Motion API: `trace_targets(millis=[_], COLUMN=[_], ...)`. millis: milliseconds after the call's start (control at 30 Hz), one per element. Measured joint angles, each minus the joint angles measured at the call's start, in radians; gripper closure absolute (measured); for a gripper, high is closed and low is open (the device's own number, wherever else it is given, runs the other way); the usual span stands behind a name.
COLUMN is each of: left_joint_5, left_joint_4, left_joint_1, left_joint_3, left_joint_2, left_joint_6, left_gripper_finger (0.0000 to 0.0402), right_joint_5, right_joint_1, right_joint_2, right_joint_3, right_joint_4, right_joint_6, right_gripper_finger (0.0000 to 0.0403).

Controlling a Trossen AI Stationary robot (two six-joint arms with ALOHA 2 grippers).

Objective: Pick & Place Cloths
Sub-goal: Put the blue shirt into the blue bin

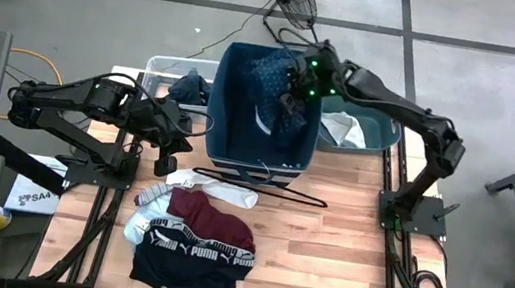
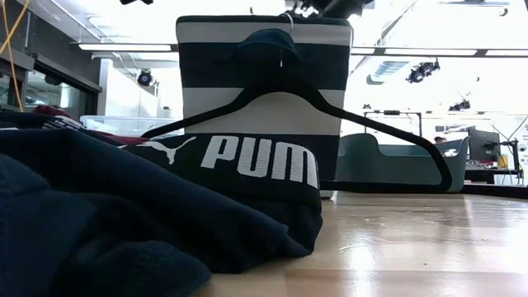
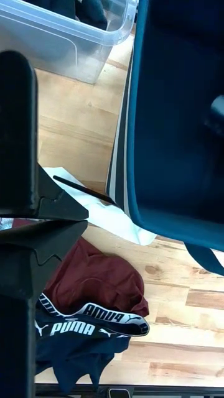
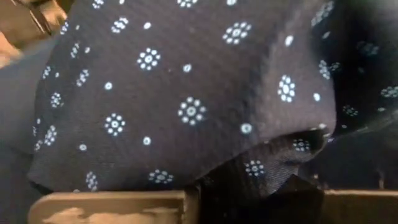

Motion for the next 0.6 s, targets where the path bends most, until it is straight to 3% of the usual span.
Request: trace_targets(millis=[333,600], left_joint_5=[0.0,0.0], left_joint_4=[0.0,0.0], left_joint_1=[0.0,0.0], left_joint_3=[0.0,0.0], left_joint_2=[0.0,0.0], left_joint_6=[0.0,0.0], left_gripper_finger=[0.0396,0.0396], right_joint_5=[0.054,0.054], right_joint_1=[0.011,0.025], right_joint_2=[0.043,0.031], right_joint_3=[0.0,0.001], right_joint_4=[-0.077,-0.086], right_joint_6=[-0.024,0.005], right_gripper_finger=[0.0347,0.0232])
